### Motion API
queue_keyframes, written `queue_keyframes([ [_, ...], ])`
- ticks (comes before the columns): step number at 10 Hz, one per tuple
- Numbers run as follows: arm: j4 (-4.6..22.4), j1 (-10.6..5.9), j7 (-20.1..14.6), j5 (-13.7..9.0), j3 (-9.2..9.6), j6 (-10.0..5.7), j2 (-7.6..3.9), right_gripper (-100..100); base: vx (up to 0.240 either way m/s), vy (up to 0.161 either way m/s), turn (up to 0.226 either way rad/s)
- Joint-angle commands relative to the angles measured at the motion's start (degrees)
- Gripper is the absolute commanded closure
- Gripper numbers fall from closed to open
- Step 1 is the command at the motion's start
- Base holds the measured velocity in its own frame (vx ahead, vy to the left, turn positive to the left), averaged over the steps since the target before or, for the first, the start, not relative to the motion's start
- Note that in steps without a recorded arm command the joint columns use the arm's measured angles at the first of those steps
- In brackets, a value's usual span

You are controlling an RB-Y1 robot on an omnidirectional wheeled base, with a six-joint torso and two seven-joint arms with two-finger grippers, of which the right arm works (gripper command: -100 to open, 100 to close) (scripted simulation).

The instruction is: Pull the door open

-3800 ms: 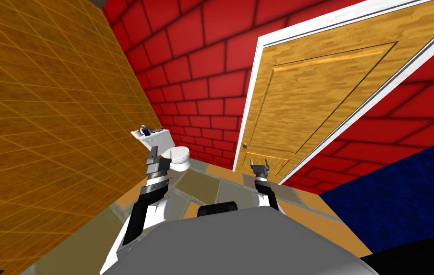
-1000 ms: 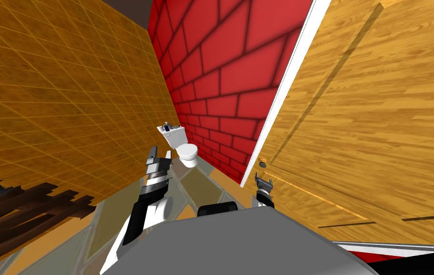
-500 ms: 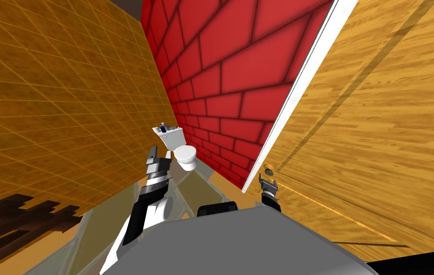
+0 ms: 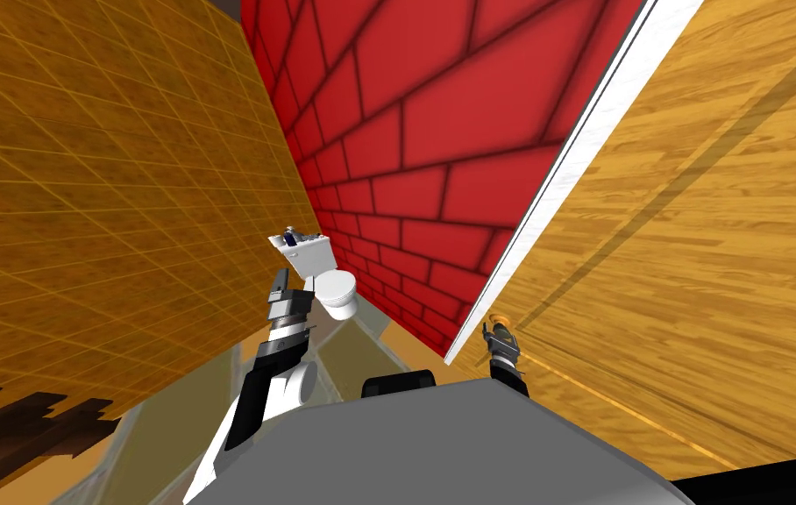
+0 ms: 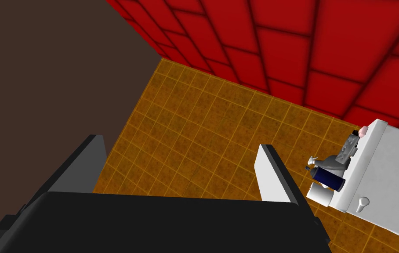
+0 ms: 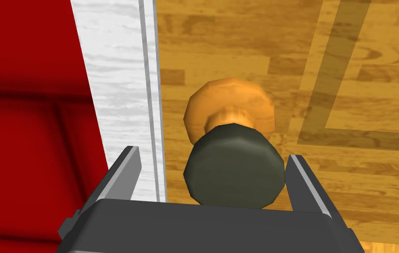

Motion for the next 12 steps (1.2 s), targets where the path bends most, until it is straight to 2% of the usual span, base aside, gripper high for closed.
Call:
queue_keyframes([
  [1, -0.1, 0.00, 0.2, 0.0, -0.01, 0.10, 0.13, 100, -0.016, 0.001, -0.043],
  [6, -0.1, 0.00, 0.2, 0.0, -0.01, 0.10, 0.13, 100, -0.012, 0.002, 0.004],
  [7, -0.3, 0.27, -0.6, 0.5, 0.66, 0.09, -0.68, 100, -0.099, 0.047, 0.033],
  [12, -1.0, 0.88, -3.7, 2.1, 3.84, 0.42, -2.57, 100, -0.192, 0.044, 0.059],
])
